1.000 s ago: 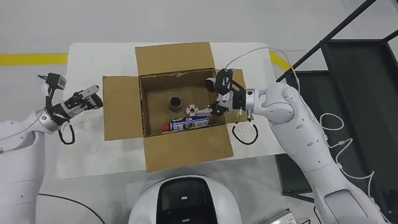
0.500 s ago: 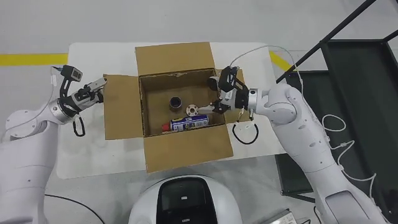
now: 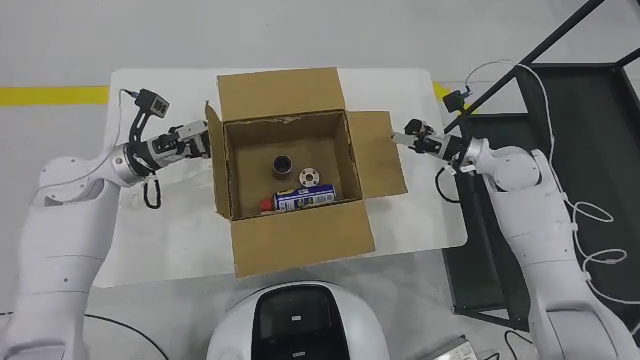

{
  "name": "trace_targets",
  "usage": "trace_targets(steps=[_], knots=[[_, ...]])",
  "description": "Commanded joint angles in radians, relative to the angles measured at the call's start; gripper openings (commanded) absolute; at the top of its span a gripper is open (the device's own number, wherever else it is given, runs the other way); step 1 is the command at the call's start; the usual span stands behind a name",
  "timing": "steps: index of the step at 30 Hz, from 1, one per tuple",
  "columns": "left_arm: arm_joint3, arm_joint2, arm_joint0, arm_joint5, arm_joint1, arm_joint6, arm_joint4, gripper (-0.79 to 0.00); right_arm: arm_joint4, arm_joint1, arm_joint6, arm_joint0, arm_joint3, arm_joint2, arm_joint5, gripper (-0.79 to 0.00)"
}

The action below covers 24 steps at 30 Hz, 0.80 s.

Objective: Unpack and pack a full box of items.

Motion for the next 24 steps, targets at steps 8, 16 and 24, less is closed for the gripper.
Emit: trace_targets(steps=[8,16,24], knots=[[0.061,0.118,-0.059,-0.014,-0.026,0.041,0.047,0.0,0.01,-0.022,0.004,0.138,0.293,-0.116,-0.007,0.0],[0.058,0.142,-0.056,-0.006,-0.024,0.07,0.114,0.0,0.189,-0.036,0.063,0.169,0.331,-0.193,-0.127,0.0],[0.048,0.13,-0.035,-0.018,-0.017,0.129,0.148,0.0,0.384,0.042,0.061,0.06,0.026,-0.211,-0.128,0.0]])
